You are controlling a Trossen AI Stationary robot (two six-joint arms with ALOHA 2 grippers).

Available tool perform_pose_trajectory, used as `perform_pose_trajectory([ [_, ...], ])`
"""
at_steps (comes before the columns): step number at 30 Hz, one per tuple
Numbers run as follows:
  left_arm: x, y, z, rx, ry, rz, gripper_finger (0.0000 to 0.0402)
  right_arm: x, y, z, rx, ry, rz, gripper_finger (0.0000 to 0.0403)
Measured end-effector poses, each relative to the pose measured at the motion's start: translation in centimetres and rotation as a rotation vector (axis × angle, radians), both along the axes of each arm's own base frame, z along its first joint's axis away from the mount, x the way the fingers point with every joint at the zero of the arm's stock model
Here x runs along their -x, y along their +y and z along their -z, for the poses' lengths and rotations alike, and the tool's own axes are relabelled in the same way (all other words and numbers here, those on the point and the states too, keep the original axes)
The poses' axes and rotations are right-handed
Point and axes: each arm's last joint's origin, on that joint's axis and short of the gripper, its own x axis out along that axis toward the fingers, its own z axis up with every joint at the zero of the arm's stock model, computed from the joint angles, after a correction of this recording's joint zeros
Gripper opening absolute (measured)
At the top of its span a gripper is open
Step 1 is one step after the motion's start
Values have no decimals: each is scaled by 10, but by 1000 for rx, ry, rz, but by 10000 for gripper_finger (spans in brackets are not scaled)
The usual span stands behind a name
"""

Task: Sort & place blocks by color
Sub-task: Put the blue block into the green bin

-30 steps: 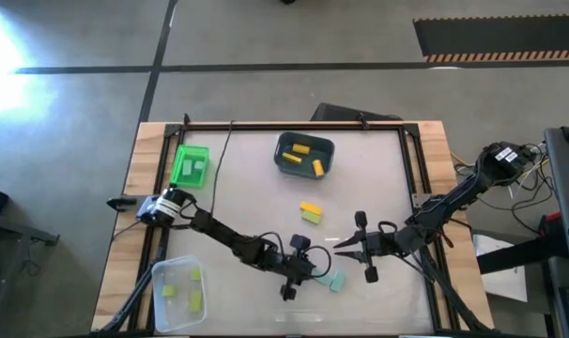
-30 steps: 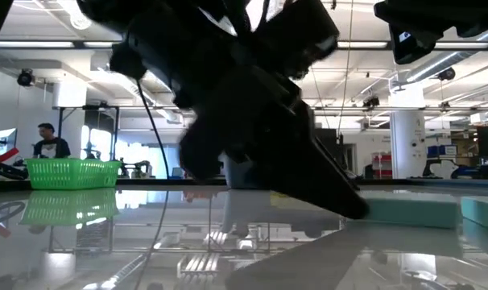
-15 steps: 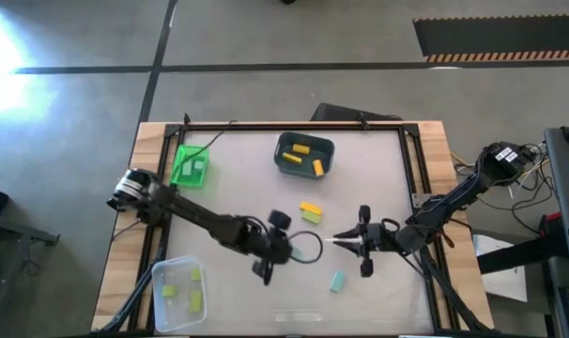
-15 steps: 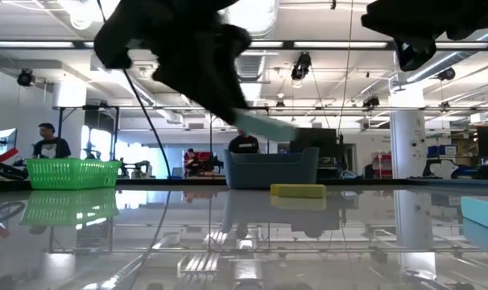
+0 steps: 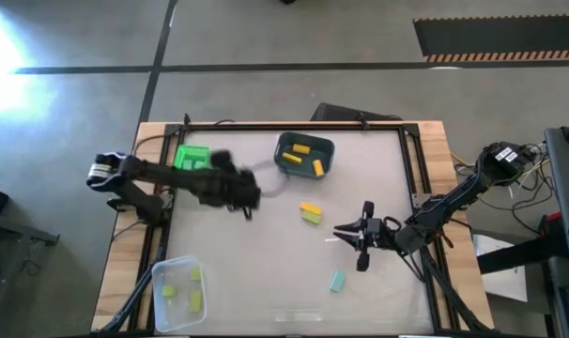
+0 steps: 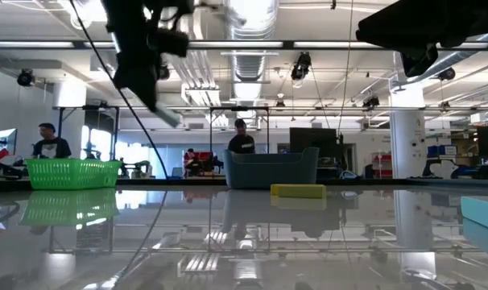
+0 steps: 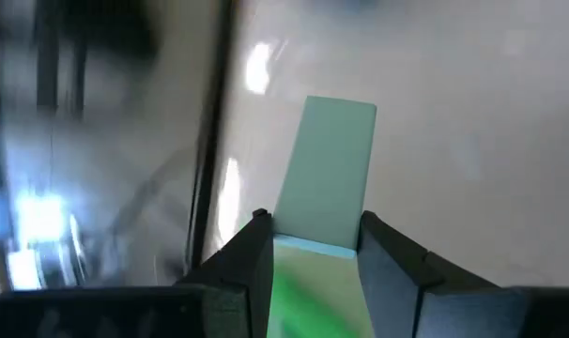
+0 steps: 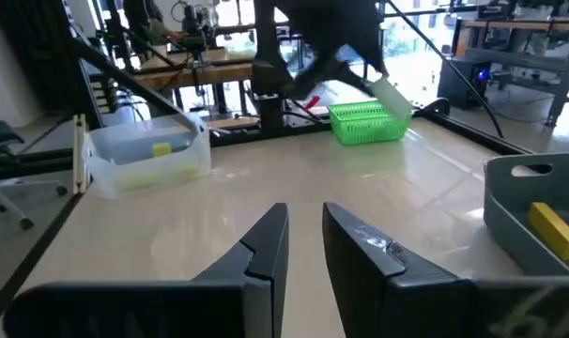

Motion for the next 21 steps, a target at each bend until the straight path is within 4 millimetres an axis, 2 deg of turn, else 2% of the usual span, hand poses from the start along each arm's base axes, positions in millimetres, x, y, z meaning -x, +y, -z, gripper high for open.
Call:
perform_pose_trajectory([
  [3, 28, 35, 6, -23, -16, -312, 104, 0, 0, 1, -14, 0, 2, 59],
  [6, 52, 60, 20, -34, 6, -515, 104, -2, 1, 4, -5, 13, 2, 59],
  [12, 91, 92, 52, -37, 95, -742, 104, -5, 3, 15, -22, 41, 26, 59],
  [16, 110, 108, 72, -29, 138, -846, 107, -7, 4, 20, -32, 49, 33, 59],
  [21, 111, 118, 78, -2, 147, -854, 130, -8, 5, 21, -33, 38, 53, 59],
])
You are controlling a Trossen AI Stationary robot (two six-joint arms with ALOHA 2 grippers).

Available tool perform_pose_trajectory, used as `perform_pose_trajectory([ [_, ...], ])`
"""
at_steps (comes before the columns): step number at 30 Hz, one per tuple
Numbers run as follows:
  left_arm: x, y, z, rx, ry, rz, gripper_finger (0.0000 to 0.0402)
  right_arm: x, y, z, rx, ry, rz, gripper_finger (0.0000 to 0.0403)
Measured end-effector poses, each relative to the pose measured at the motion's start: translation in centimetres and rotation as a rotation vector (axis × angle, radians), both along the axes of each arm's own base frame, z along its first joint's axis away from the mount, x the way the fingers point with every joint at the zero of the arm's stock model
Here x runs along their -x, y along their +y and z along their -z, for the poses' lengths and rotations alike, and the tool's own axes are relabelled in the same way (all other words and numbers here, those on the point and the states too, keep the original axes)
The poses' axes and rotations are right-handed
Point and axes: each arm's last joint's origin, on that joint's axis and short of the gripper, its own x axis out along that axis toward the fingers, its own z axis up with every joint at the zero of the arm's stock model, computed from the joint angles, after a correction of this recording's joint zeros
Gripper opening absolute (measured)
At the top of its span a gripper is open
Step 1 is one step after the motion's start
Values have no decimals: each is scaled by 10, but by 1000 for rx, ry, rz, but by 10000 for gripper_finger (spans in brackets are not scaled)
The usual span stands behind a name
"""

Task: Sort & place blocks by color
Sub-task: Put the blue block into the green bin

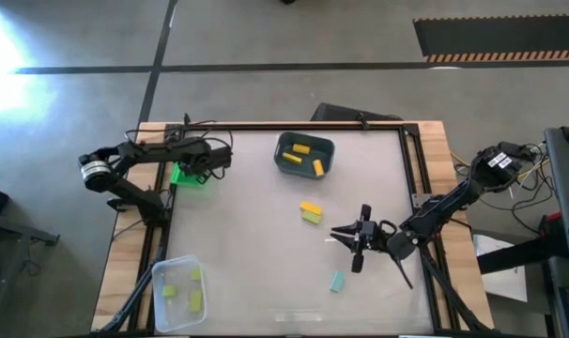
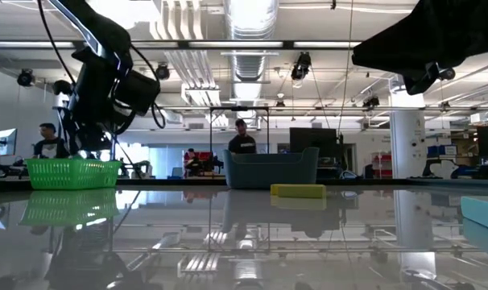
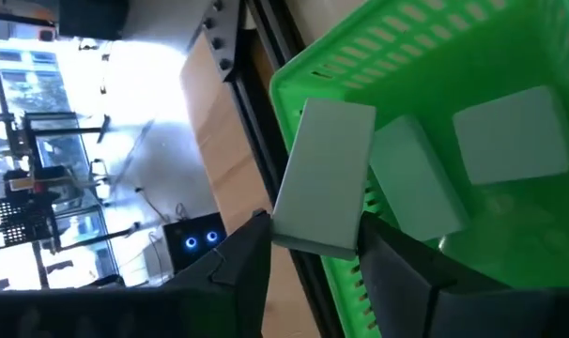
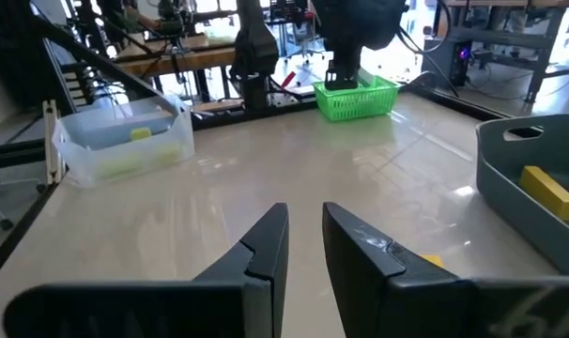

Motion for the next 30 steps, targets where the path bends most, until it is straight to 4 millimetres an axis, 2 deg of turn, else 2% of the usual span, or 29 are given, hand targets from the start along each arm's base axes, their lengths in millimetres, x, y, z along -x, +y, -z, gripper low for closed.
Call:
perform_pose_trajectory([
  [30, -1, 0, 4, -9, -43, -10, 139, 0, 0, -1, 87, 11, -14, 59],
])
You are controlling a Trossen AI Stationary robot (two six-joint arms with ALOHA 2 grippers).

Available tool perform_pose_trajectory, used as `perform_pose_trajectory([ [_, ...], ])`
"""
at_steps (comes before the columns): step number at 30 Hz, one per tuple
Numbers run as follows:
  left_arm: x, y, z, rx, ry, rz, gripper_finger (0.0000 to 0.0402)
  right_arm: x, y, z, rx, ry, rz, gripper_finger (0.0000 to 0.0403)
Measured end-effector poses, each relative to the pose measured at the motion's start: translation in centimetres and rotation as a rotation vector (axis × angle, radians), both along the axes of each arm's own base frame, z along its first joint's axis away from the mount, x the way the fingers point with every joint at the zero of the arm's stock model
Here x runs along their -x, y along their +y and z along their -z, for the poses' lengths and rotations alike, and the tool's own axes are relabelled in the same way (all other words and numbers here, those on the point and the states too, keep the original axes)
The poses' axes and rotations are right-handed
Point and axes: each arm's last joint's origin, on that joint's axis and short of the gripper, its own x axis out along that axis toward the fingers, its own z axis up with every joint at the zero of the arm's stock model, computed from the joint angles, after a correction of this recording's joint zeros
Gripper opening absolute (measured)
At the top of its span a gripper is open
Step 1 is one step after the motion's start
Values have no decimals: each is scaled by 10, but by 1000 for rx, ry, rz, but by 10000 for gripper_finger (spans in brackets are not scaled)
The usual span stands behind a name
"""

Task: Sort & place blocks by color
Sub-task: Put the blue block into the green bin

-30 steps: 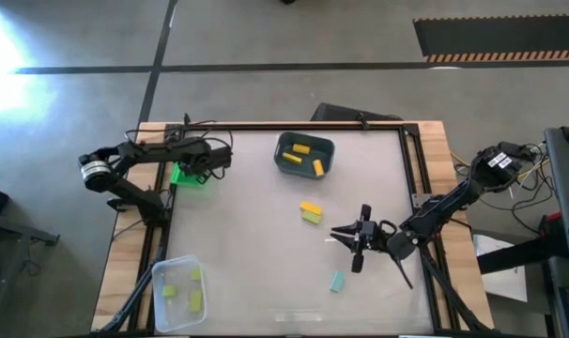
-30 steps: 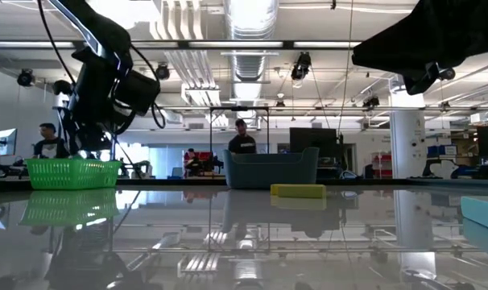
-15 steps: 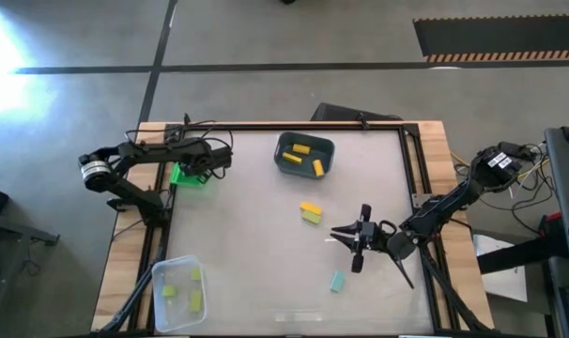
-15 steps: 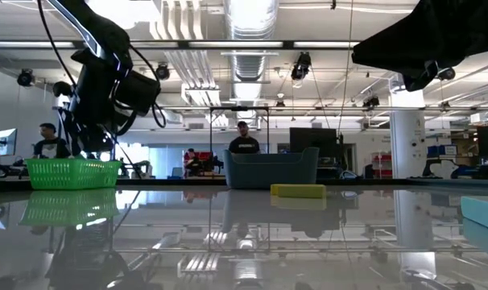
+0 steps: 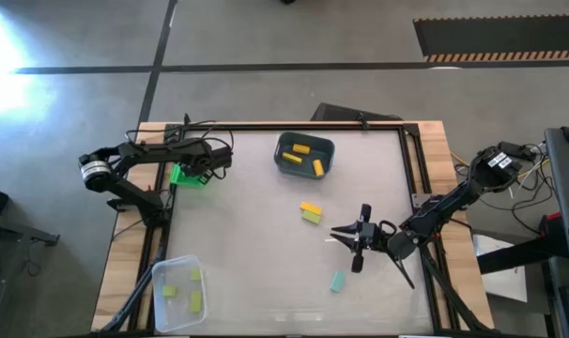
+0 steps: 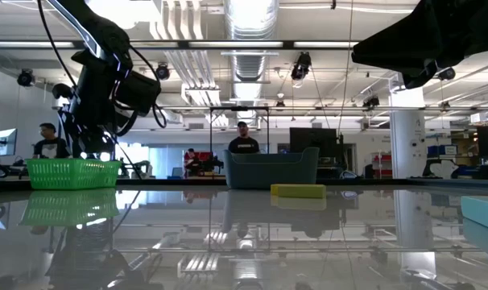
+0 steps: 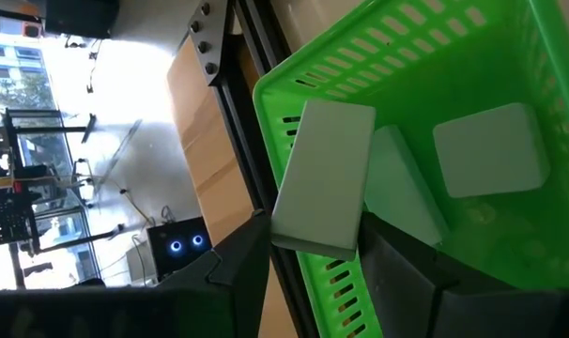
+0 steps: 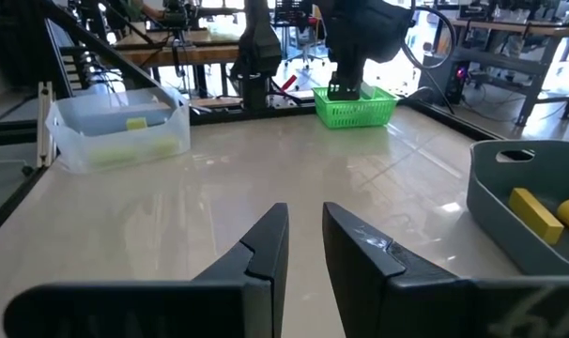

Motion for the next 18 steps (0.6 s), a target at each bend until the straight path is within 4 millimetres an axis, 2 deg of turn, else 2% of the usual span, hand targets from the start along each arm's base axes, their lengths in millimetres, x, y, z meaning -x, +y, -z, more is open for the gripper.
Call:
perform_pose_trajectory([
  [18, -1, 1, 0, -4, -14, -1, 139, 0, 0, 0, 10, 2, -2, 59],
])
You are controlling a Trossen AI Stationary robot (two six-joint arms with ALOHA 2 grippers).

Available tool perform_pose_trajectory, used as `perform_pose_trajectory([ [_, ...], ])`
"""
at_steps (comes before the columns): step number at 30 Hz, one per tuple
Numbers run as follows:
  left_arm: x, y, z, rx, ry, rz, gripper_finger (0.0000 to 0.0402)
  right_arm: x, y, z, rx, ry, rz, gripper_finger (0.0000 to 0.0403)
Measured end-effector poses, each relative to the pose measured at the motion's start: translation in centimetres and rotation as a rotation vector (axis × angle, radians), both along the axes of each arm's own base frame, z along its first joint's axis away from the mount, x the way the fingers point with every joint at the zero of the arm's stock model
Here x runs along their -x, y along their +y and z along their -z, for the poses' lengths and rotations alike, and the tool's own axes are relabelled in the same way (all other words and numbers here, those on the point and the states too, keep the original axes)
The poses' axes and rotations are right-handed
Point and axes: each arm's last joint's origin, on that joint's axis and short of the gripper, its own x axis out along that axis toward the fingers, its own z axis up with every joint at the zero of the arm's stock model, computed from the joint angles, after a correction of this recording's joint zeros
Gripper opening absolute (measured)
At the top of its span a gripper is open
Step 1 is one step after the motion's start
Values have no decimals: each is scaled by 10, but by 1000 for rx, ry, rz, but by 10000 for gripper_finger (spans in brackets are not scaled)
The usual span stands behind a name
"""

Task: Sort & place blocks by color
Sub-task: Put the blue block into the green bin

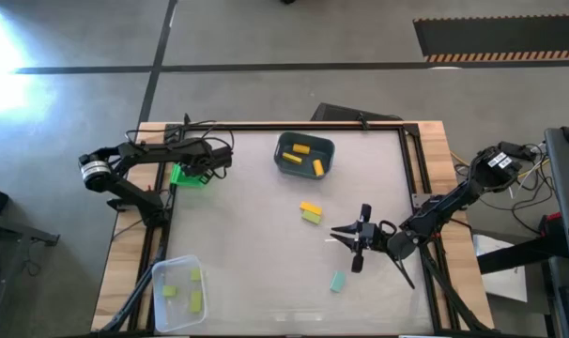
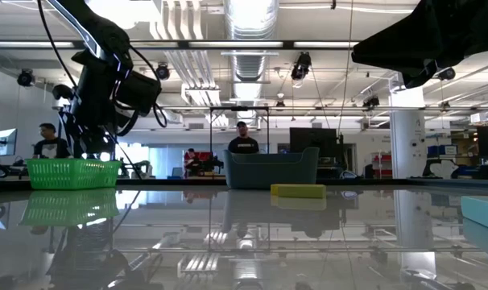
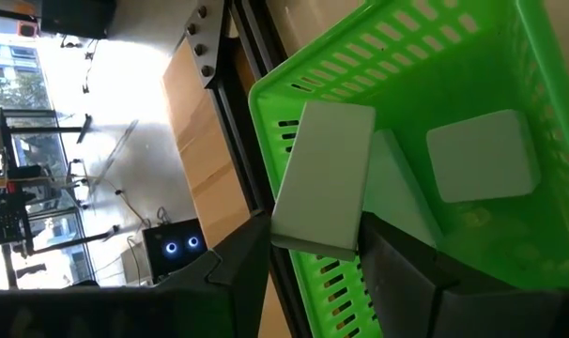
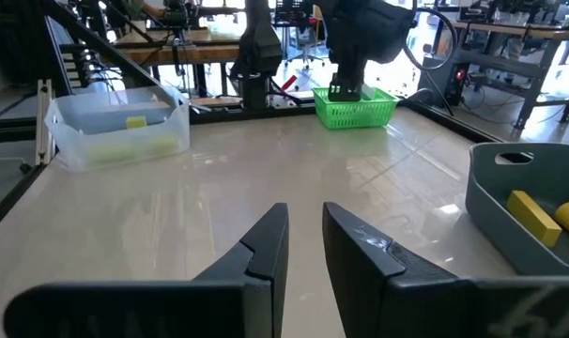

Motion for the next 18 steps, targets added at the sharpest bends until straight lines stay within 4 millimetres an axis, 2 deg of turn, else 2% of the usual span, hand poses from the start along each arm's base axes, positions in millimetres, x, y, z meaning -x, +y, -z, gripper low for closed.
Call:
perform_pose_trajectory([
  [18, -2, 0, 1, 5, -20, 2, 141, 0, 0, 0, -1, 0, 0, 59],
])
